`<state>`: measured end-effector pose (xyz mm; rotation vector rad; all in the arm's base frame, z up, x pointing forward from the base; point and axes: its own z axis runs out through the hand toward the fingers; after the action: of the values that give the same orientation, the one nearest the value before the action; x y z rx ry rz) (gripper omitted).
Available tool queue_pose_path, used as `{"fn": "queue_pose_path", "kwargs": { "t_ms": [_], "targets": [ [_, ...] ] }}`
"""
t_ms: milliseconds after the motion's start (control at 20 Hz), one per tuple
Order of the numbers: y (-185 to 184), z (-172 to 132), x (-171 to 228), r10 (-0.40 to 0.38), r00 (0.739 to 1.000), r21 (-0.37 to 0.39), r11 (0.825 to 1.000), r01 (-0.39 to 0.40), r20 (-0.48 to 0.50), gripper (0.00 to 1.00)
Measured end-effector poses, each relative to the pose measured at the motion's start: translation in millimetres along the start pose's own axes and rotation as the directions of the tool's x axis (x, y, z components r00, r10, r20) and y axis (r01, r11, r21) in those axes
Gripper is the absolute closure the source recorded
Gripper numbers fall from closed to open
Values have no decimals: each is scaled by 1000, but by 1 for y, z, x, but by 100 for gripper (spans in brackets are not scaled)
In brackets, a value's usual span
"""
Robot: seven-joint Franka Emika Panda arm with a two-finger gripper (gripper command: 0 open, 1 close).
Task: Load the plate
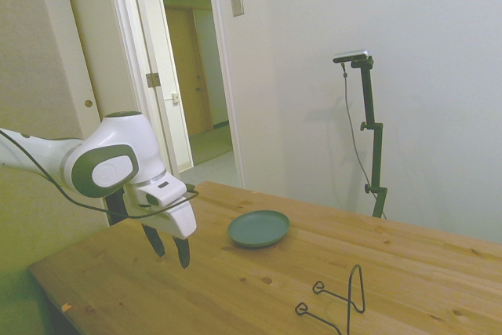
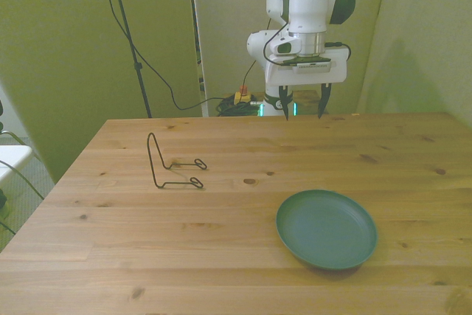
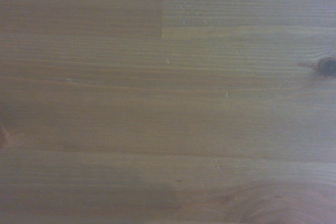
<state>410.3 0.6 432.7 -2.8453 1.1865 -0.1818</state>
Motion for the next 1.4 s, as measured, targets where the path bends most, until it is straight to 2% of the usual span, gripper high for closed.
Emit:
{"fn": "queue_pose_path", "kwargs": {
  "t_ms": [200,350,700,1000,1400],
  "targets": [
    [-3,-2,5,39,999,12,999,-39,-1,0],
    [-11,-6,25,69,998,24,997,-69,-13,0],
    [-39,-18,103,151,986,44,988,-148,-71,0],
    [-59,-24,163,190,977,50,981,-186,-100,0],
    [-67,-11,190,235,965,54,972,-230,-121,0]
  ]
}}
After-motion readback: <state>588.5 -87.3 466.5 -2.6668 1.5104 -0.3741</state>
